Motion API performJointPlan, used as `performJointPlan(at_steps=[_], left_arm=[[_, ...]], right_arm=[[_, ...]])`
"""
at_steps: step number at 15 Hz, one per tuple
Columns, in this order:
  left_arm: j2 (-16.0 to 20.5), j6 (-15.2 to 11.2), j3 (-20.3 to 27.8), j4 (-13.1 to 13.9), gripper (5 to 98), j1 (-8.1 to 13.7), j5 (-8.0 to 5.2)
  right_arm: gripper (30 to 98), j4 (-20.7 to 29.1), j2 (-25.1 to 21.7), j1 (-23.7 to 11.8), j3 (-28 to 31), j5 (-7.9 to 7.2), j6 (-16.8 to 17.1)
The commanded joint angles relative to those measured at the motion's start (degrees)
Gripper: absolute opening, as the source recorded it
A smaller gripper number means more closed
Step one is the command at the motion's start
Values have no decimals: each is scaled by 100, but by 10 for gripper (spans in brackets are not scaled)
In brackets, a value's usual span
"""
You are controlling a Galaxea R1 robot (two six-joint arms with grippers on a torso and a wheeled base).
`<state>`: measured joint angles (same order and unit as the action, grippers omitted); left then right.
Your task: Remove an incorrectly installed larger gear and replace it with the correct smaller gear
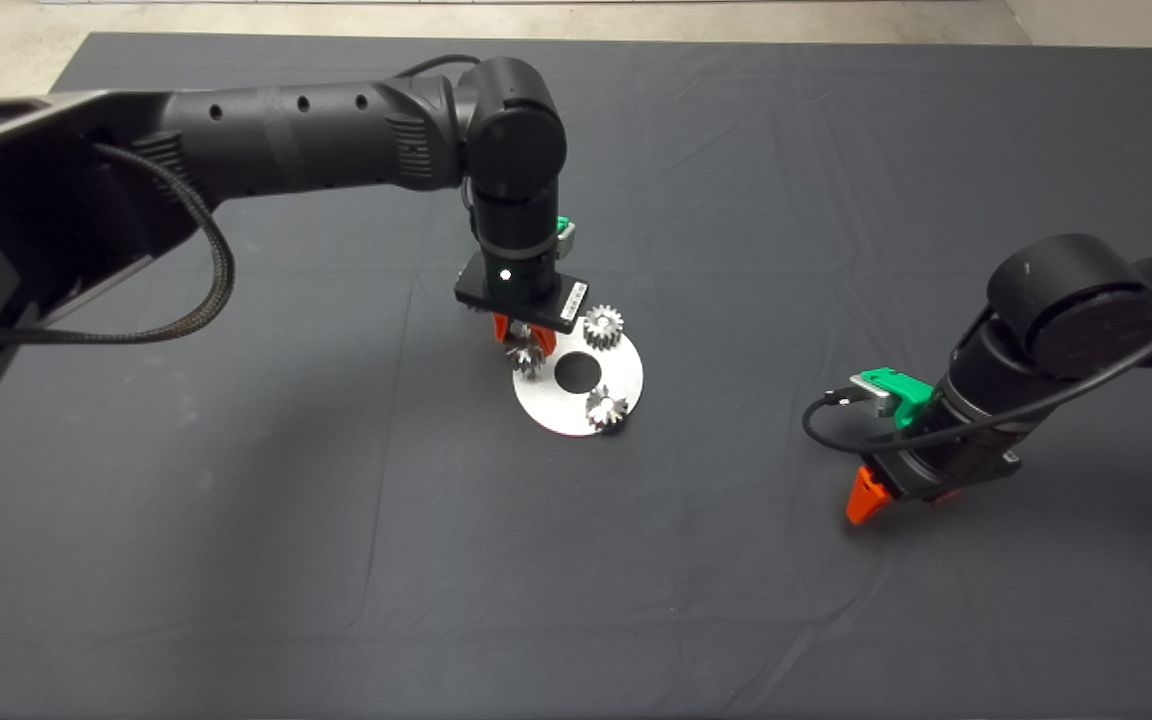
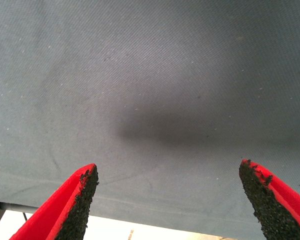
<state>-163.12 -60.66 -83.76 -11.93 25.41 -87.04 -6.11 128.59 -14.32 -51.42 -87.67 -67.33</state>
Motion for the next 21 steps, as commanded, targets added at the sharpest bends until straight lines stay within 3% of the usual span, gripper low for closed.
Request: performJointPlan(at_steps=[1, 8, 13, 21], left_arm=[[-14, -69, 117, -11, 216, 53, -296], [-23, -25, 28, -37, 216, -53, -278], [-7, -51, -112, -47, 216, -456, -226], [-9, 15, -73, -116, 219, -475, -226]], right_arm=[[744, -74, 12, -132, -104, -505, 95], [744, -74, 146, -141, -183, -505, 115], [744, -75, 137, -132, -209, -505, 115], [744, -79, 281, -124, -236, -505, 115]])
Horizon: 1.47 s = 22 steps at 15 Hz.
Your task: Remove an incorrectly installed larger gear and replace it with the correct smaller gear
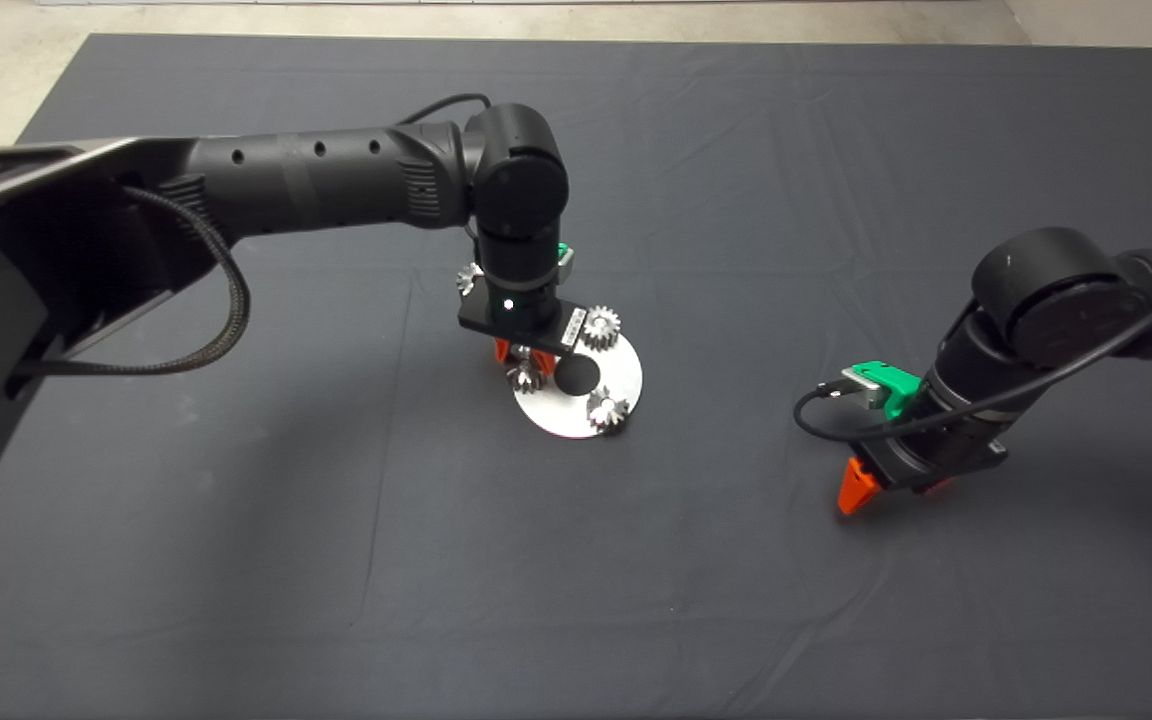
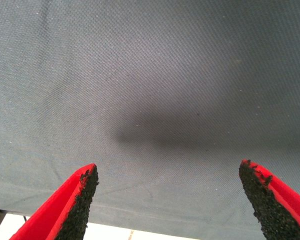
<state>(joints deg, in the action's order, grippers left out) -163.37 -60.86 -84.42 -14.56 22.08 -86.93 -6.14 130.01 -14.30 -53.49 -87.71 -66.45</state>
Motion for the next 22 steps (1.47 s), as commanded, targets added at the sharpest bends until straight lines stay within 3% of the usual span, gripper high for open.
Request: performJointPlan(at_steps=[1, 8, 11, 17, 20, 22], left_arm=[[2, 30, 6, 146, 219, -133, -245], [37, 21, 32, 181, 299, -73, -272], [72, 21, 41, 189, 339, 69, -281], [195, 21, 173, 278, 442, 635, -298], [231, 29, 164, 296, 504, 879, -342], [444, 26, 173, 387, 537, 1048, -342]], right_arm=[[744, -71, 169, -126, -28, -501, 27], [744, -71, 223, -144, -19, -493, 20], [744, -71, 319, -144, -124, -493, 27], [744, -62, 426, -190, -134, -493, 18], [744, -62, 433, -365, -134, -493, 18], [744, -54, 556, -720, -125, -493, 18]])
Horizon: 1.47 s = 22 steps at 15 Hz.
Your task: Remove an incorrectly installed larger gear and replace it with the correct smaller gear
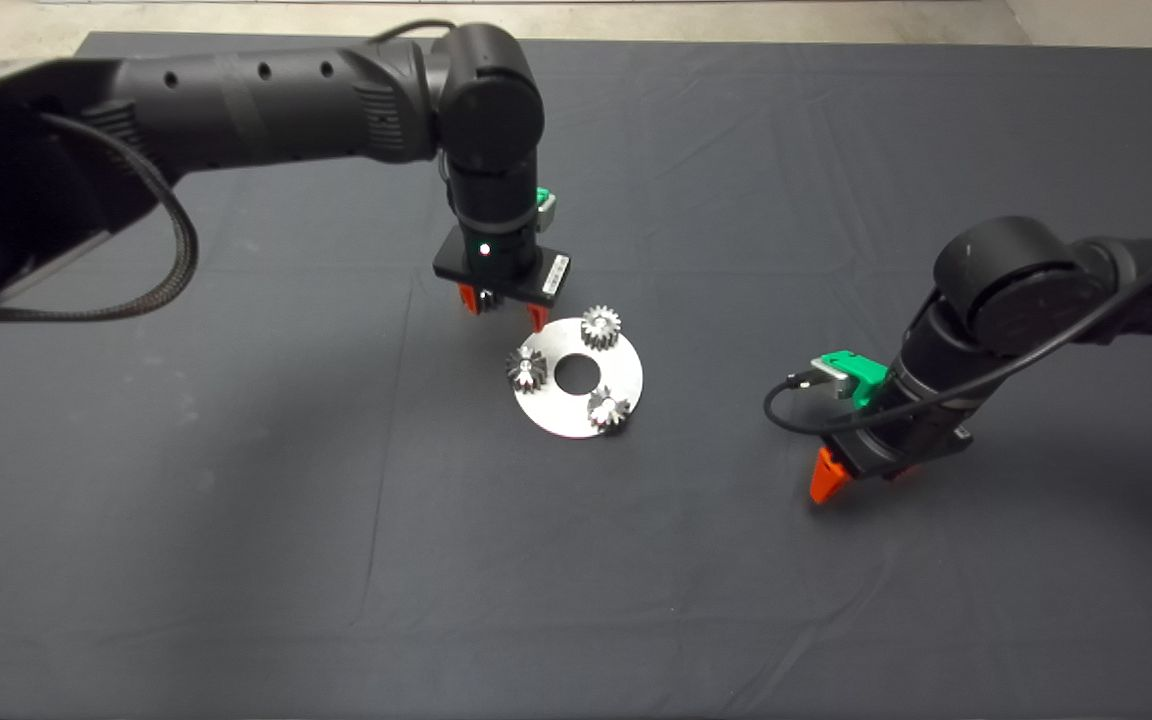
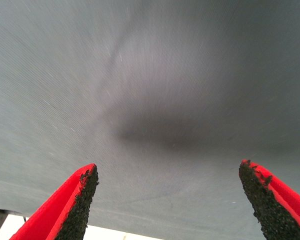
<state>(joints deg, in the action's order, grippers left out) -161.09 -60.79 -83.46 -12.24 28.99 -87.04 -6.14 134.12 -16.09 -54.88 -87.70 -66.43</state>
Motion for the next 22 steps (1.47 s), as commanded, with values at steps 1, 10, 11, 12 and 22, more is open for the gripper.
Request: performJointPlan(at_steps=[1, 10, 11, 12, 22], left_arm=[[270, 15, 116, 217, 537, 465, -340], [1876, -1403, 3665, 851, 590, 1577, -346], [1943, -1496, 4004, 951, 619, 1584, -340], [2016, -1676, 4233, 1027, 636, 1584, -340], [2771, -3518, 5904, 995, 643, 1557, -349]], right_arm=[[744, -52, 193, -773, 77, -492, 14], [744, -16, 188, -2354, 2316, -494, -1311], [744, 75, 105, -2570, 2554, -494, -1475], [744, 184, -58, -2703, 2735, -485, -1602], [744, 623, -1135, -3346, 3461, -303, -1631]])
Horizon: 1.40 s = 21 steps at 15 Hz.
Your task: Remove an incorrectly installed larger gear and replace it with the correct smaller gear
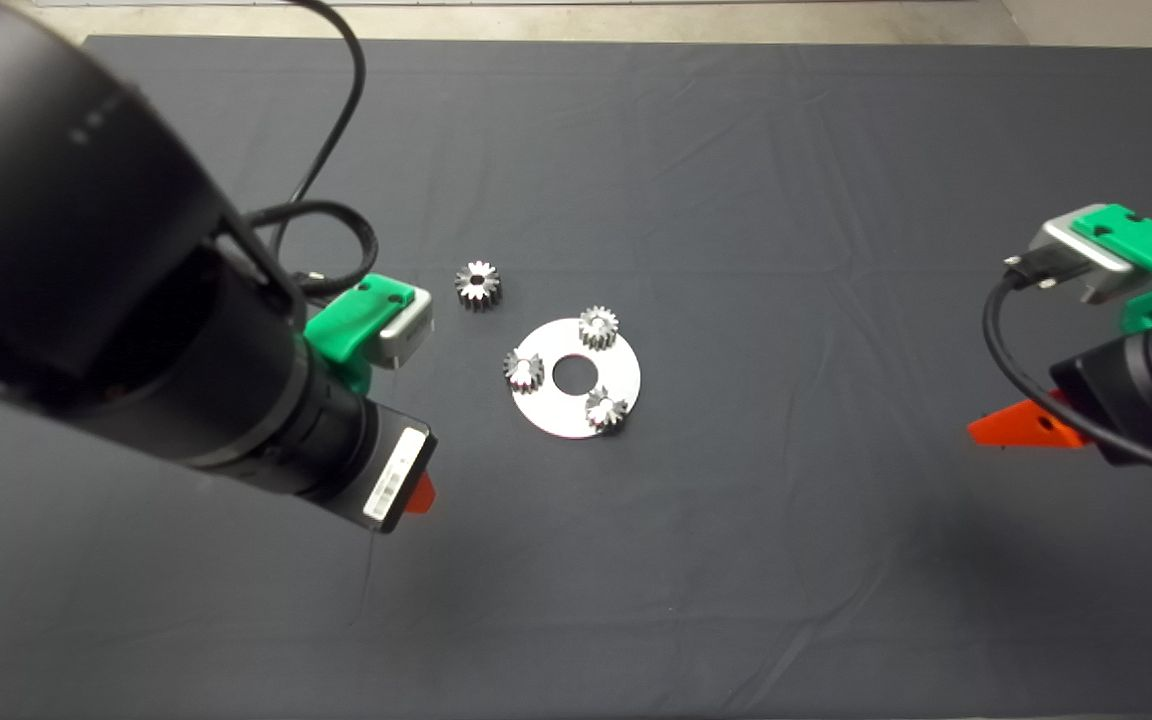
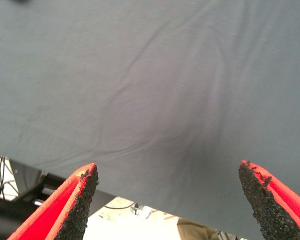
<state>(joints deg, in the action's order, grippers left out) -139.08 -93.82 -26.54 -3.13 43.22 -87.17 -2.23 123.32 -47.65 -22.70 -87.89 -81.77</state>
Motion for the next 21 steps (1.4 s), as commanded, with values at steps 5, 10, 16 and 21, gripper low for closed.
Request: performJointPlan(at_steps=[5, 10, 16, 21], left_arm=[[755, -295, 458, 71, 643, 117, -283], [728, -435, 485, -29, 643, 100, -256], [728, -453, 565, -29, 643, 3, -265], [715, -462, 528, -38, 643, -204, -256]], right_arm=[[744, 267, -31, -157, 316, 88, -58], [744, 258, 3, -157, 303, 71, -31], [744, 258, 215, -139, 303, 114, -102], [744, 258, 193, -34, 303, 115, -111]])
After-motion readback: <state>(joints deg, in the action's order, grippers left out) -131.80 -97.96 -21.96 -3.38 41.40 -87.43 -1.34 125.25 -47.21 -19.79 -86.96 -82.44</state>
